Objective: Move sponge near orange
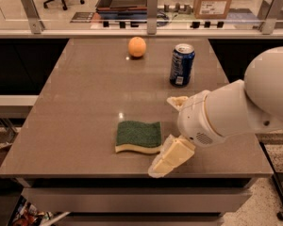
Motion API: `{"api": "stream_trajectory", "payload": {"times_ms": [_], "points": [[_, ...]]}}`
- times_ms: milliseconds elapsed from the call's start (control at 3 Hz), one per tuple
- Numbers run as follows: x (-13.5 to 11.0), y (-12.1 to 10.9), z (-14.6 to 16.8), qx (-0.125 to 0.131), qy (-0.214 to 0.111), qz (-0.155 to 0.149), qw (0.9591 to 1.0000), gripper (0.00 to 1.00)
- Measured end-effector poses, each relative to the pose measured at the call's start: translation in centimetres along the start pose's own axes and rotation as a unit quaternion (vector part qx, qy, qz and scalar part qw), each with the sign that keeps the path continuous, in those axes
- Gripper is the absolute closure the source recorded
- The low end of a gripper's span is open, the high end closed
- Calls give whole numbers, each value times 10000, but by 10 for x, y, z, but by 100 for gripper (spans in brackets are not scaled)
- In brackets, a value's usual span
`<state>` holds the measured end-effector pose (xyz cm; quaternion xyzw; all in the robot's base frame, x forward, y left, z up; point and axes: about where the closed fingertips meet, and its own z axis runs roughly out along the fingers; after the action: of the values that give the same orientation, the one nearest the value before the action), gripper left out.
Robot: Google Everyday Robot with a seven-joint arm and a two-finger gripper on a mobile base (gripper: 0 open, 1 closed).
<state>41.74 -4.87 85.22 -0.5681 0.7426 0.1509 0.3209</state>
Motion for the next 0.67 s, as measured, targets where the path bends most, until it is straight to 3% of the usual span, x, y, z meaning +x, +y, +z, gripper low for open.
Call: {"api": "stream_trajectory", "payload": {"times_ms": [667], "points": [[-5,-4,25,-54,122,-303,9995,0]]}}
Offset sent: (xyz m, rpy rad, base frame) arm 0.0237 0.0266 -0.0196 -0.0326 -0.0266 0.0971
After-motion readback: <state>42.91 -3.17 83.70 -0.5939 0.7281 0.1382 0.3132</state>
